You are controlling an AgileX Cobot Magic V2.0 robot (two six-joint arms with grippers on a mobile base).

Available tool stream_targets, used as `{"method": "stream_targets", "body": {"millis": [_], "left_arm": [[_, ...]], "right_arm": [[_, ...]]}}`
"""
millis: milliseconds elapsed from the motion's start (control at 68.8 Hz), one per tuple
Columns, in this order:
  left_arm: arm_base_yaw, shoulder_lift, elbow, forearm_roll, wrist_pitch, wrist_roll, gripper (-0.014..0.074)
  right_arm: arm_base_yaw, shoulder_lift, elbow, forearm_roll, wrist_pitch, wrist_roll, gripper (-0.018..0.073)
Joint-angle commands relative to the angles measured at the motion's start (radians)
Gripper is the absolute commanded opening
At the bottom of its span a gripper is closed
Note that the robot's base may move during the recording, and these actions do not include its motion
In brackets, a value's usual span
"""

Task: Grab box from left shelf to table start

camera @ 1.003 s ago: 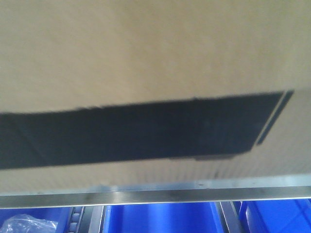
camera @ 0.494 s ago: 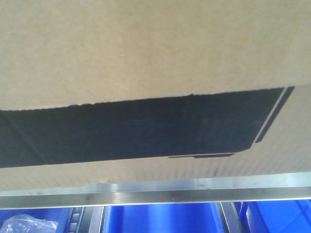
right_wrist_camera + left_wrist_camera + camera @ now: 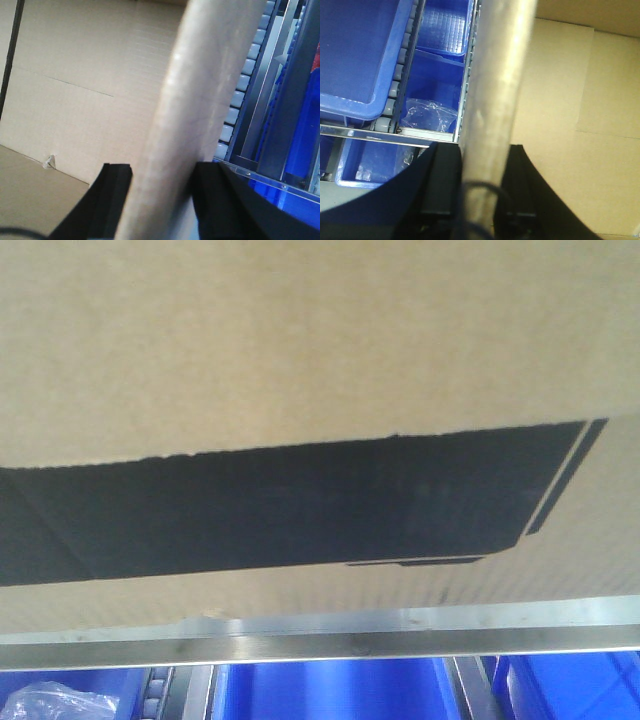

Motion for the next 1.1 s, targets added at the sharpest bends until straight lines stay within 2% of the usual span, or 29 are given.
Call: {"method": "stream_targets", "body": {"millis": [0, 1090], "left_arm": [[-0.027, -0.012, -0.039, -0.136, -0.05, 0.122, -0.0092], [-0.027, -0.012, -0.039, -0.136, -0.05, 0.122, -0.0092]], "right_arm": [[0.001, 0.001, -0.037, 0.01, -0.13, -0.04, 0.0057], [0.001, 0.001, -0.037, 0.01, -0.13, -0.04, 0.0057]]}}
